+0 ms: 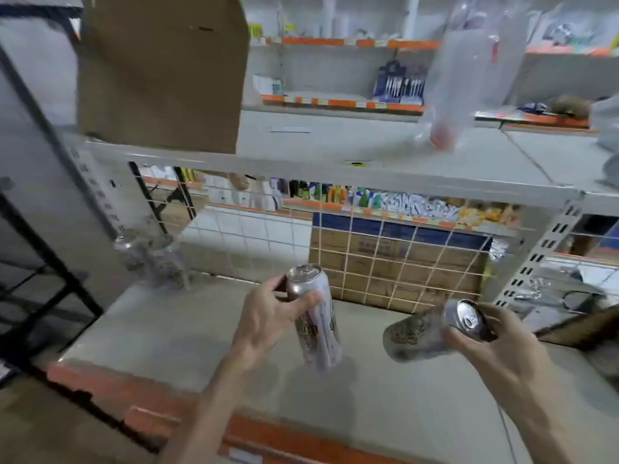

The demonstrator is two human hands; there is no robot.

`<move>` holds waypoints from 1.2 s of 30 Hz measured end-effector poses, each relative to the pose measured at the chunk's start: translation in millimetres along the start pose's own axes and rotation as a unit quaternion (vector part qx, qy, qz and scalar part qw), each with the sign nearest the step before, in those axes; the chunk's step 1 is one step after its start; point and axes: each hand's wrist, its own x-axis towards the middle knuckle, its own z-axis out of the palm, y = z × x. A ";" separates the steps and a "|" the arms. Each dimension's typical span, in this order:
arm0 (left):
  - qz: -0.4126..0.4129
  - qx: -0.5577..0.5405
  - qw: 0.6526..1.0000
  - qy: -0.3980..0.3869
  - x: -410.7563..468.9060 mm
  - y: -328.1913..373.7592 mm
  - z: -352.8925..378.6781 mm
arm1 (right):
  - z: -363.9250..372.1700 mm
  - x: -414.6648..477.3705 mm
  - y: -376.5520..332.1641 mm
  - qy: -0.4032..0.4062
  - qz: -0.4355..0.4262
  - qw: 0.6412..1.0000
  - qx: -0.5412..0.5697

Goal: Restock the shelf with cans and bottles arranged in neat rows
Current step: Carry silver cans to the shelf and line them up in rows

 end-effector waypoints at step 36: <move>-0.005 -0.051 0.983 0.176 -47.9 -18.7 -288.6 | 213.5 -139.4 -274.0 -0.322 -0.138 0.852 0.388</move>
